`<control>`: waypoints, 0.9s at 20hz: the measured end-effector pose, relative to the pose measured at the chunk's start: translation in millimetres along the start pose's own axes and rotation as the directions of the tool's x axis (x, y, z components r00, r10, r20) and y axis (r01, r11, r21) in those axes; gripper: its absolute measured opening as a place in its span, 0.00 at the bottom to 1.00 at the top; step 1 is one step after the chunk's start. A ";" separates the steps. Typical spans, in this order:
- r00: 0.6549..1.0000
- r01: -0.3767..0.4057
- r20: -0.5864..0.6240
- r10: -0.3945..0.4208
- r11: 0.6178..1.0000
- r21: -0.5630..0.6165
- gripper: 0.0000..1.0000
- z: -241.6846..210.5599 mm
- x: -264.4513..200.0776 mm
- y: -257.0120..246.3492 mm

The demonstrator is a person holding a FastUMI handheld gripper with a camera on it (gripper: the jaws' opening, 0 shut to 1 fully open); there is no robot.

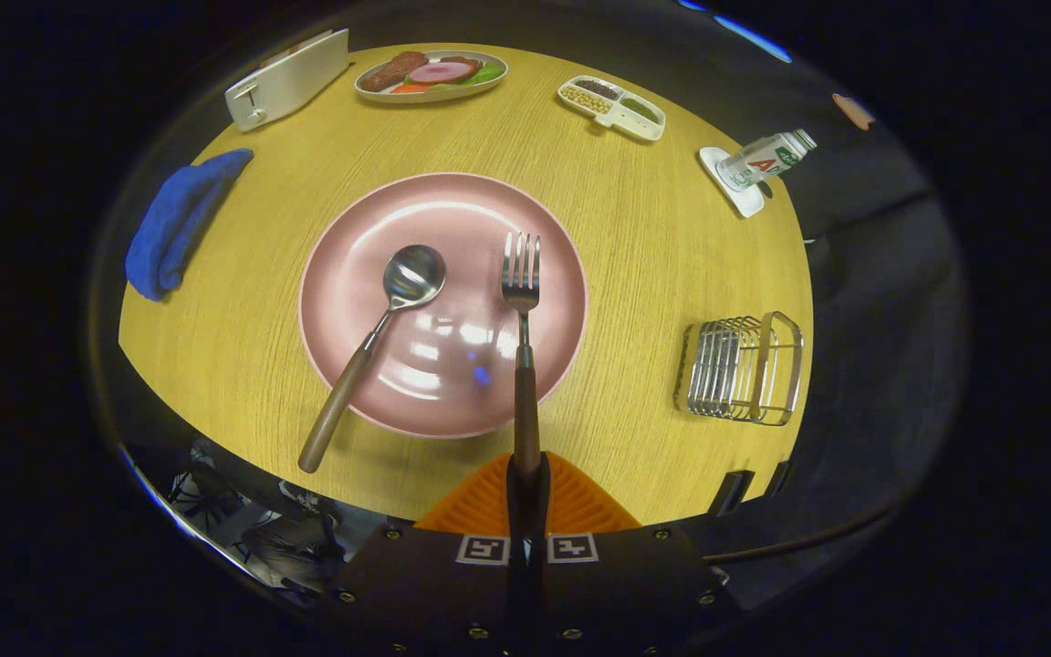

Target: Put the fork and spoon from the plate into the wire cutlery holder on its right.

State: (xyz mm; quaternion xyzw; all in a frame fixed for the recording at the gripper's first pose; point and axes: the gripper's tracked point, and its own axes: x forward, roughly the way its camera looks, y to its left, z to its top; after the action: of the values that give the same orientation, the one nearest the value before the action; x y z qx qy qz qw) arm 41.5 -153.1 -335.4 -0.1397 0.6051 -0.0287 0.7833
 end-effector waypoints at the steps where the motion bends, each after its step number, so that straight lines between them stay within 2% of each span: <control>1: 1.000 0.013 0.007 -0.013 1.000 0.006 0.01 3.2 -6.6 -4.8; 6: 0.997 0.076 0.028 -0.078 0.994 0.073 0.01 12.3 -40.6 -33.2; 11: 0.990 0.139 0.008 -0.143 0.973 0.185 0.01 10.3 -72.1 -70.0; 18: 0.983 0.181 -0.073 -0.166 0.929 0.324 0.01 -12.5 -77.4 -117.7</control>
State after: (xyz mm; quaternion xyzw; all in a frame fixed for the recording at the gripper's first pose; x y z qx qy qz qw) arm 23.6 -251.7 -235.7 -0.0591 0.5941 -0.2015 0.7765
